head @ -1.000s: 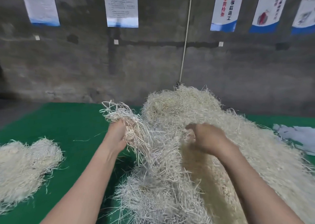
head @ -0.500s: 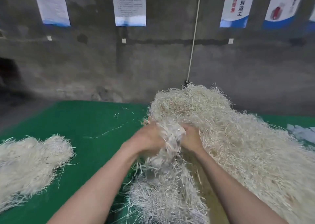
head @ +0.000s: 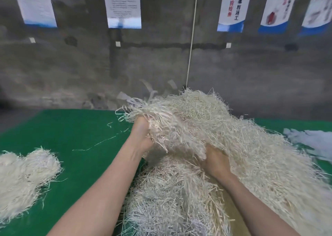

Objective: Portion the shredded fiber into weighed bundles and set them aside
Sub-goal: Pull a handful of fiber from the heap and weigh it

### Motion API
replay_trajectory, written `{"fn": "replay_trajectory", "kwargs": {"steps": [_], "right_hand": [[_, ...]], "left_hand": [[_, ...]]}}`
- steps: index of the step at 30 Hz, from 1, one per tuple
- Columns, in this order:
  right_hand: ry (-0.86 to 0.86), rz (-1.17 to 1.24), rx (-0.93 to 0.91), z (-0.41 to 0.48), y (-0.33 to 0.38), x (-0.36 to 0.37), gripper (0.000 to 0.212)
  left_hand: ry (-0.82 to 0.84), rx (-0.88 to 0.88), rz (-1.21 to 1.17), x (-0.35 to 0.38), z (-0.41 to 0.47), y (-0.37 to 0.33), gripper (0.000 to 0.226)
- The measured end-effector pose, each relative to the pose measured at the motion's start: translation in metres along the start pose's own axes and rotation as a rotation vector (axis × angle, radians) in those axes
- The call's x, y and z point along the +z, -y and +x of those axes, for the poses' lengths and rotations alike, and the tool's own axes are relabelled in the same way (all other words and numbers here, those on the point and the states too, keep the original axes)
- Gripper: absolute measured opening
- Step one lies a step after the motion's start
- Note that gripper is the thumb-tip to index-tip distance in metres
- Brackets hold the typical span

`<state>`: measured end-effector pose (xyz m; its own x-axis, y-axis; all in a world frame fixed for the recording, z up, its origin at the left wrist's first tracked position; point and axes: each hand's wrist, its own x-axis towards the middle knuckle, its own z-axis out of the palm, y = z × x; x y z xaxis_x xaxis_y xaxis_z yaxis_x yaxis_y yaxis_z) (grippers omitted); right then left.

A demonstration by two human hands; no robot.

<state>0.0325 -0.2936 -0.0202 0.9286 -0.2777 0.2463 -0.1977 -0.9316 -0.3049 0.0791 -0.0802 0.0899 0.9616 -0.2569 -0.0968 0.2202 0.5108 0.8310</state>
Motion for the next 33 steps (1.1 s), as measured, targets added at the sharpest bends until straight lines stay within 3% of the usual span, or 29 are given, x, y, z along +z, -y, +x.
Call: {"fn": "replay_trajectory", "kwargs": {"steps": [2, 3, 7, 9, 11, 14, 16, 18, 20, 23, 24, 26, 27, 29, 30, 33], "right_hand": [[0.090, -0.118, 0.079, -0.008, -0.029, 0.001, 0.047], [0.147, -0.143, 0.103, -0.012, -0.038, 0.000, 0.043], [0.153, -0.083, -0.039, -0.008, -0.017, -0.032, 0.044], [0.147, -0.158, -0.160, -0.004, 0.013, -0.067, 0.029], [0.033, -0.125, -0.233, -0.005, 0.036, -0.097, 0.022], [-0.098, 0.223, -0.370, -0.020, 0.063, -0.126, 0.087], [0.027, 0.516, -0.490, -0.029, 0.083, -0.135, 0.108], [0.156, 0.798, -0.515, -0.034, 0.105, -0.127, 0.115], [0.178, 1.028, -0.441, -0.039, 0.133, -0.108, 0.108], [0.167, 1.336, -0.136, -0.034, 0.164, -0.079, 0.078], [0.190, 1.477, 0.044, -0.026, 0.170, -0.074, 0.061], [0.214, 1.642, 0.350, -0.012, 0.172, -0.074, 0.050], [0.213, 1.670, 0.416, -0.007, 0.171, -0.075, 0.052], [0.186, 1.672, 0.452, -0.003, 0.170, -0.076, 0.049], [0.170, 1.656, 0.476, -0.004, 0.170, -0.075, 0.048], [0.223, 1.791, 0.581, -0.014, 0.169, -0.074, 0.052]], "left_hand": [[0.047, -0.043, -0.297, 0.001, 0.001, -0.007, 0.020], [0.037, -0.043, -0.321, 0.002, 0.000, -0.010, 0.018], [-0.129, -0.017, 0.140, 0.017, -0.011, -0.003, 0.025], [-0.174, -0.022, 0.355, 0.018, -0.018, 0.007, 0.025], [-0.193, -0.031, 0.462, 0.014, -0.019, 0.012, 0.040], [-0.258, -0.005, 0.561, 0.004, -0.020, 0.012, 0.033], [-0.232, 0.046, 0.494, -0.003, -0.022, 0.011, 0.020], [-0.192, 0.132, 0.362, -0.008, -0.028, 0.009, 0.024], [-0.126, 0.217, 0.377, -0.008, -0.032, 0.009, 0.024], [-0.111, 0.458, 0.841, 0.004, -0.036, 0.010, 0.015], [-0.162, 0.536, 1.034, 0.006, -0.037, 0.008, 0.028], [-0.171, 0.593, 1.102, 0.003, -0.041, 0.000, 0.061], [-0.118, 0.598, 0.966, -0.003, -0.045, -0.006, 0.068], [-0.075, 0.556, 0.537, -0.019, -0.057, -0.015, 0.060], [-0.144, 0.560, 0.361, -0.030, -0.062, -0.017, 0.050], [-0.418, 0.466, 0.223, -0.061, -0.067, -0.006, 0.033]]}}
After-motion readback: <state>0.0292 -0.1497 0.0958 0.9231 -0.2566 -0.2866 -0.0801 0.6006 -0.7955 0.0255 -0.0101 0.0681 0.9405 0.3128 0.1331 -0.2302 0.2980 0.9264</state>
